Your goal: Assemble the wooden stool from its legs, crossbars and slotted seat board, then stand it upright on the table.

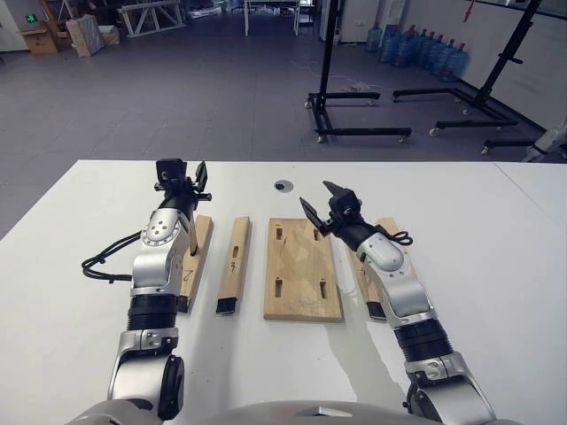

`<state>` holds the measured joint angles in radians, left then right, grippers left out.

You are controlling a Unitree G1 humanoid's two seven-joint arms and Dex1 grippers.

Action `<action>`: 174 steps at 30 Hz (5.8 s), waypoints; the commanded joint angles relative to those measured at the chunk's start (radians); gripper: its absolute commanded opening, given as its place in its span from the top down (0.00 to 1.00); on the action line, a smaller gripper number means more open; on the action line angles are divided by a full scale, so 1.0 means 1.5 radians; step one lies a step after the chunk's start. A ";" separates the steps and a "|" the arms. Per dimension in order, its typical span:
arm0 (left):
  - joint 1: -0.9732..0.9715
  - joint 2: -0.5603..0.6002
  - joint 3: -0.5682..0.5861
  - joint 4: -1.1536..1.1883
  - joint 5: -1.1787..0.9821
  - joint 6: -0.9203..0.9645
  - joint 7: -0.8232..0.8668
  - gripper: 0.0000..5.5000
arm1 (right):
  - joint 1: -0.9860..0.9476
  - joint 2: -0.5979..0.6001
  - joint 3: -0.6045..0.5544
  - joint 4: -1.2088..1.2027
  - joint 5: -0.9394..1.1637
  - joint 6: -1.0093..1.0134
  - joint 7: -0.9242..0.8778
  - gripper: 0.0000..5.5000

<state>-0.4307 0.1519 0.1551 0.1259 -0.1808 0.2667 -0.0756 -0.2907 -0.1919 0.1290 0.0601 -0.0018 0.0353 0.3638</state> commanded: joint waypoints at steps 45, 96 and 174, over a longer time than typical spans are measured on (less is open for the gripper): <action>0.442 0.062 -0.057 -0.417 0.046 0.286 -0.009 0.36 | 0.051 -0.008 -0.039 -0.086 0.024 0.073 -0.030 0.39; 0.387 0.117 -0.082 -0.369 0.034 0.588 -0.039 0.63 | 0.026 0.004 -0.034 -0.095 0.026 0.080 -0.035 0.39; 0.223 0.130 -0.071 -0.313 -0.565 0.428 -0.540 0.63 | -0.047 -0.056 -0.176 -0.133 0.877 0.636 0.243 0.62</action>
<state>-0.0922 0.3382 0.0446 -0.3325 -1.0163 0.9151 -0.9011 -0.3502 -0.2703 -0.1496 -0.1309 1.3136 0.9684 0.7103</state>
